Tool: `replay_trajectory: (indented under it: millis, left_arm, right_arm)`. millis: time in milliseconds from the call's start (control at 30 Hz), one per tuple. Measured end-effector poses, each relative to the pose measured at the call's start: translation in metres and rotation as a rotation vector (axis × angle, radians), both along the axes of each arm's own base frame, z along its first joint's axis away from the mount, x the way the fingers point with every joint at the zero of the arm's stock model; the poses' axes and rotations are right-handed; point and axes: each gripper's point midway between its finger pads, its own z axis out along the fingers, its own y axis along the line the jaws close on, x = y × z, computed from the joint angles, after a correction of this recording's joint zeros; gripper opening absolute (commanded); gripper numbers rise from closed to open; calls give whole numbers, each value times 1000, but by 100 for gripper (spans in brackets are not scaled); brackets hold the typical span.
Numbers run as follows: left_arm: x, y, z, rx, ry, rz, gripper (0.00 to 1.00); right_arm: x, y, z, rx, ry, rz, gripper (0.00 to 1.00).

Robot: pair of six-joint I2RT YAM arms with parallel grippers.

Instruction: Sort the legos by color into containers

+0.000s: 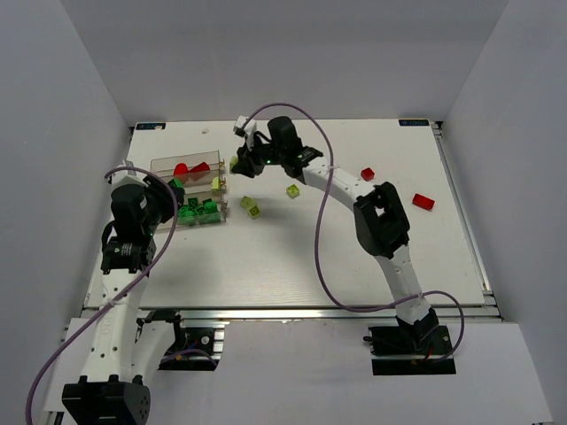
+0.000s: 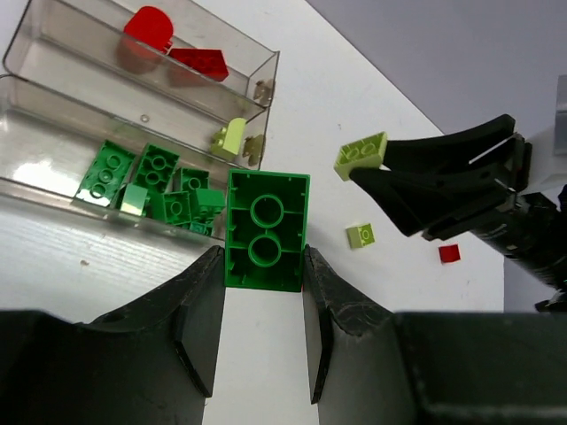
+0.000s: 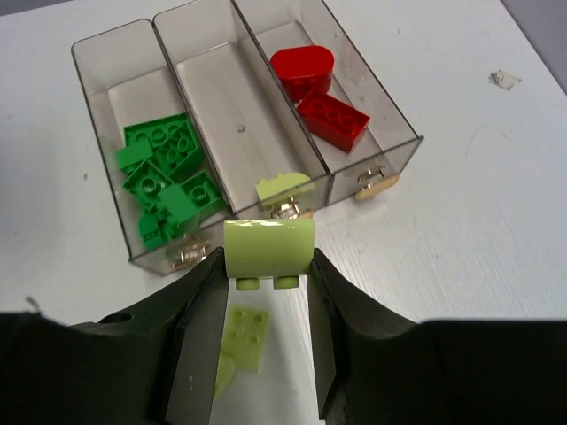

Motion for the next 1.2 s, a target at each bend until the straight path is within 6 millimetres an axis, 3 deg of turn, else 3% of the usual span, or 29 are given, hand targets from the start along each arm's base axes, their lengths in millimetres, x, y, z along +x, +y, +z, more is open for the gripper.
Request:
replay_trajectory:
  millis: [267, 367, 567, 600, 1033, 1200]
  left_arm:
    - [-19, 12, -5, 3, 50, 81, 0]
    - [-25, 13, -3, -5, 45, 94, 0]
    - [-31, 14, 1, -12, 31, 103, 0]
    - [-31, 14, 0, -12, 34, 104, 0]
    - [-27, 11, -12, 6, 82, 74, 0]
    - [-24, 9, -19, 14, 107, 50, 0]
  right_arm:
    - [10, 69, -19, 76, -139, -78, 2]
    - [18, 84, -28, 103, -166, -109, 4]
    - [25, 92, -49, 106, -178, -136, 10]
    - [24, 92, -50, 104, -178, -138, 15]
    - [12, 104, -45, 130, -197, -116, 44]
    - [8, 109, -44, 140, -207, -104, 64]
